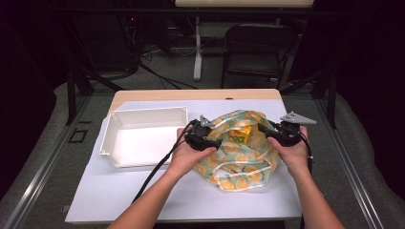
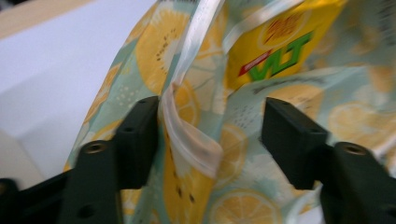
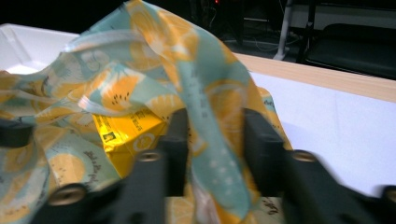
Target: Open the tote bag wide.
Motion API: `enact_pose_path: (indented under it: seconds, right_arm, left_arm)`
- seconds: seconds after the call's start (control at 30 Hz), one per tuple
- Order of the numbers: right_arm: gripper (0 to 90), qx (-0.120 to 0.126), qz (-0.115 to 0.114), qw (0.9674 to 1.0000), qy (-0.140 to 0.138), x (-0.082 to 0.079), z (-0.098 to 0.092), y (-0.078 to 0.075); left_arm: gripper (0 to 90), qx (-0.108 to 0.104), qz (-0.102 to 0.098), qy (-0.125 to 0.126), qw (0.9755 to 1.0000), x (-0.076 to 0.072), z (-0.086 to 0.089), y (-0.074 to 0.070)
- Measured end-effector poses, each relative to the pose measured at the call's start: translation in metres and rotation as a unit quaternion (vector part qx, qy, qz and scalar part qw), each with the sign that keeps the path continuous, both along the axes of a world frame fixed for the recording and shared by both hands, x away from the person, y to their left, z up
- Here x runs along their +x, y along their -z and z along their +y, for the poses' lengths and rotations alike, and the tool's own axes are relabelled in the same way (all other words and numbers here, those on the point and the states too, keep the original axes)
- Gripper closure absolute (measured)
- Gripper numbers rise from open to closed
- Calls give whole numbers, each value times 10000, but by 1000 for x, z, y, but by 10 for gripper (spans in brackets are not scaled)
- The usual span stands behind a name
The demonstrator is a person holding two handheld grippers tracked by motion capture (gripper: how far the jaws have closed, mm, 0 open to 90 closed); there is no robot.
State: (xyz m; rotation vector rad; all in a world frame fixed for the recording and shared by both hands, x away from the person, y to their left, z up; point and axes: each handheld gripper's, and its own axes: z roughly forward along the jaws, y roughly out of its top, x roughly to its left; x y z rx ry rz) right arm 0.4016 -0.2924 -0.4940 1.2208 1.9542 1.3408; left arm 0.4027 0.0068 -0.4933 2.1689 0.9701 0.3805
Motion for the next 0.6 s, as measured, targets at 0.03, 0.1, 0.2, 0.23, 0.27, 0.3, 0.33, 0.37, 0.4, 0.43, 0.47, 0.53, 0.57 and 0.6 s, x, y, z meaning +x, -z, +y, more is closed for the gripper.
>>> enact_pose_path:
  seconds: [0.03,0.1,0.2,0.23,0.27,0.3,0.33,0.37,0.4,0.43,0.47,0.53,0.57,0.6]
  right_arm:
    - [741,-36,18,10000,10,1,1,0]
    - [834,-182,50,9998,69,2,2,1]
    - [891,-164,33,9998,88,4,1,-1]
    - [894,-152,38,9998,105,6,1,-2]
    - [896,-87,18,9999,137,8,2,-3]
    - [897,-48,-3,9999,162,9,3,-4]
    - [897,-17,0,9998,172,12,4,-6]
    - [897,5,-6,9998,186,15,6,-7]
    - [897,16,-17,9998,217,18,8,-9]
    - [897,38,-34,9997,249,21,10,-12]
    - [896,66,1,9995,294,25,12,-13]
    - [896,174,118,9987,464,34,14,-13]
    - [896,221,237,9977,593,39,15,-10]
    - [893,221,458,9964,685,44,14,-6]
  left_arm:
    - [566,50,-10,-28,10000,0,-2,2]
    - [713,34,27,-84,10000,2,-3,4]
    - [881,-261,197,-64,9994,6,-3,4]
    - [892,-326,236,-90,9991,8,-3,4]
    - [896,-393,246,-109,9989,10,-3,3]
    - [898,-486,278,-146,9983,12,-4,2]
    - [898,-597,291,-211,9976,14,-5,1]
    - [898,-665,302,-241,9970,17,-6,-1]
    - [898,-741,332,-302,9962,20,-6,-3]
    - [897,-843,371,-413,9949,23,-6,-4]
    - [896,-843,371,-413,9949,23,-6,-4]
    - [892,-1029,444,-672,9914,30,-7,-6]
    - [870,-1033,497,-1009,9883,38,-10,-4]
    - [834,-997,594,-1079,9874,42,-11,-2]
